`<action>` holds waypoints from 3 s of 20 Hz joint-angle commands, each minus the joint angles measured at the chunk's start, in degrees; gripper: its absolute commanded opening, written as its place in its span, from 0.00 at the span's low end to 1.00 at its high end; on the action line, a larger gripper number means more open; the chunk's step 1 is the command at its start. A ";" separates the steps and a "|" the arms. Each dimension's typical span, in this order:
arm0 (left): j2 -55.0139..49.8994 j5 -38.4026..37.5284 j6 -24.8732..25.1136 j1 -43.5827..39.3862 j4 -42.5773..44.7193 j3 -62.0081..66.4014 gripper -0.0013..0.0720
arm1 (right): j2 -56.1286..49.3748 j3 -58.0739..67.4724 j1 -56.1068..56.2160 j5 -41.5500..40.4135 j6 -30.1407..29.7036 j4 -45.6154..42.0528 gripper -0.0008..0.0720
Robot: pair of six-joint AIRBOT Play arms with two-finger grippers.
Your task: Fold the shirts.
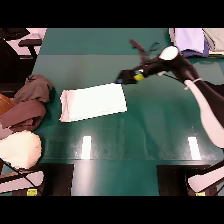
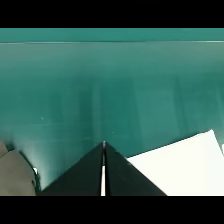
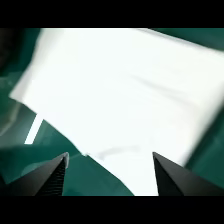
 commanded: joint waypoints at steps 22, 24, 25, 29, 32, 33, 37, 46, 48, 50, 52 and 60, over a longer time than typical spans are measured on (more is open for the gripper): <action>-0.02 -0.15 1.55 -13.94 -5.70 -1.22 0.05 | -14.73 14.51 -3.21 -0.44 4.02 -5.38 0.03; -0.02 0.55 2.62 -16.79 -5.53 -1.22 0.05 | -9.38 11.58 -10.38 -0.09 5.38 -8.87 0.03; -0.02 0.96 2.84 -17.81 -5.46 -1.22 0.05 | -6.62 9.73 -14.14 -0.15 6.36 -10.36 0.03; -0.15 3.50 2.82 -19.89 -5.44 -1.22 0.05 | 4.72 1.25 -31.63 -2.05 10.16 -16.22 0.03; -0.22 5.05 2.71 -19.87 -5.51 -1.22 0.05 | 11.13 -3.15 -44.28 -6.88 10.40 -16.33 0.03; -0.28 5.42 2.51 -19.87 -5.51 -1.22 0.05 | 12.63 -3.96 -48.13 -8.83 10.40 -16.33 0.03; -1.03 5.86 2.45 -19.89 -5.81 -1.22 0.05 | 14.38 -3.93 -57.99 -12.74 10.38 -15.96 0.03; -2.84 5.51 1.05 -19.87 -7.30 -1.22 0.05 | 13.97 6.84 -60.39 -16.13 10.16 -13.25 0.03; -2.84 5.25 1.05 -19.87 -7.30 -1.22 0.05 | 13.99 11.06 -60.39 -12.28 10.19 -15.08 0.03; -2.84 4.66 1.20 -19.87 -7.30 -1.22 0.05 | 14.03 14.14 -60.41 -6.97 10.19 -17.05 0.03; -2.84 4.48 1.53 -19.87 -7.30 -1.22 0.05 | 15.02 14.69 -60.52 -3.43 10.25 -18.84 0.03; -2.82 2.99 2.60 -19.87 -7.30 -1.22 0.05 | 17.86 11.89 -60.89 11.78 13.22 -36.50 0.03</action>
